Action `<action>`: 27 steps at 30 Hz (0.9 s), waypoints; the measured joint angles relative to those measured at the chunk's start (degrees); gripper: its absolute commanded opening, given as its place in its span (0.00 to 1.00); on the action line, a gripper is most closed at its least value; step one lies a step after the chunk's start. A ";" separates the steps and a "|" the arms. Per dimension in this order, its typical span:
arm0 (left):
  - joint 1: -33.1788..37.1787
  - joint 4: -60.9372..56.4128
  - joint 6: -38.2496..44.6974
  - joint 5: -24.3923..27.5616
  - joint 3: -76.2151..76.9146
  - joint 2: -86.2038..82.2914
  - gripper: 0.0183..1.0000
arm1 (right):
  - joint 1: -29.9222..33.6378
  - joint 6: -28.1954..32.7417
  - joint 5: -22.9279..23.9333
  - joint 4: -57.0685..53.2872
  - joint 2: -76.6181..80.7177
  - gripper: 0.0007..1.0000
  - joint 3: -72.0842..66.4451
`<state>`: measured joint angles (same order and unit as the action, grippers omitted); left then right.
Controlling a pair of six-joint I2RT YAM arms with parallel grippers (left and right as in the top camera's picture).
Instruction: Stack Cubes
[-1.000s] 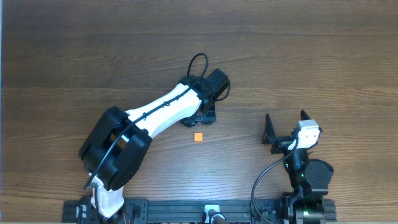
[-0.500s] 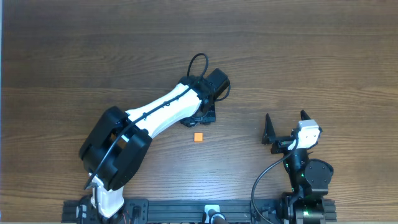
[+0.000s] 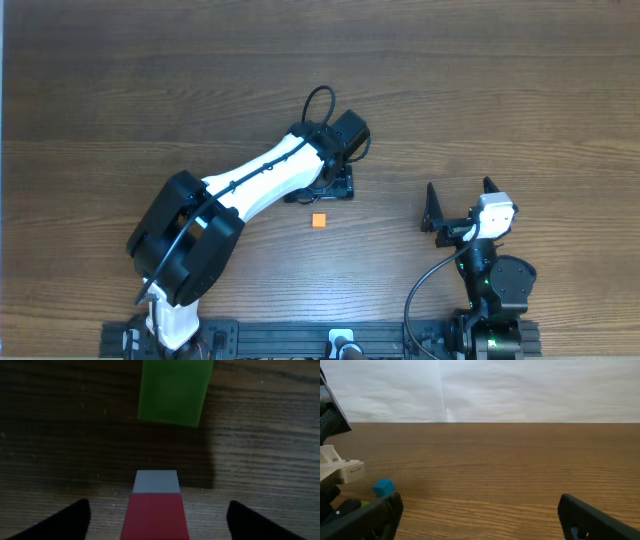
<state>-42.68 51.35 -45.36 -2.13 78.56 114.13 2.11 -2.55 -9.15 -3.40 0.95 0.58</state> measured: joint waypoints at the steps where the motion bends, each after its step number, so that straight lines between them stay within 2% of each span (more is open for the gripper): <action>1: 0.00 0.00 0.09 0.24 0.00 0.00 0.93 | 0.00 0.04 0.00 0.00 0.00 0.99 0.00; 13: -4.11 1.95 -1.36 1.66 -1.86 -5.99 0.94 | 0.00 0.02 0.00 0.00 0.00 0.99 0.00; 22: -6.73 0.76 -5.09 2.67 -9.86 -10.10 0.89 | 0.00 0.02 0.00 0.00 0.00 0.99 0.00; 27: -7.45 -0.94 -5.57 2.78 -10.08 -10.10 0.82 | 0.00 0.00 0.00 0.00 0.00 0.99 0.00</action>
<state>-50.13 50.41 -50.94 0.64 68.49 104.03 2.11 -2.55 -9.15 -3.40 0.95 0.58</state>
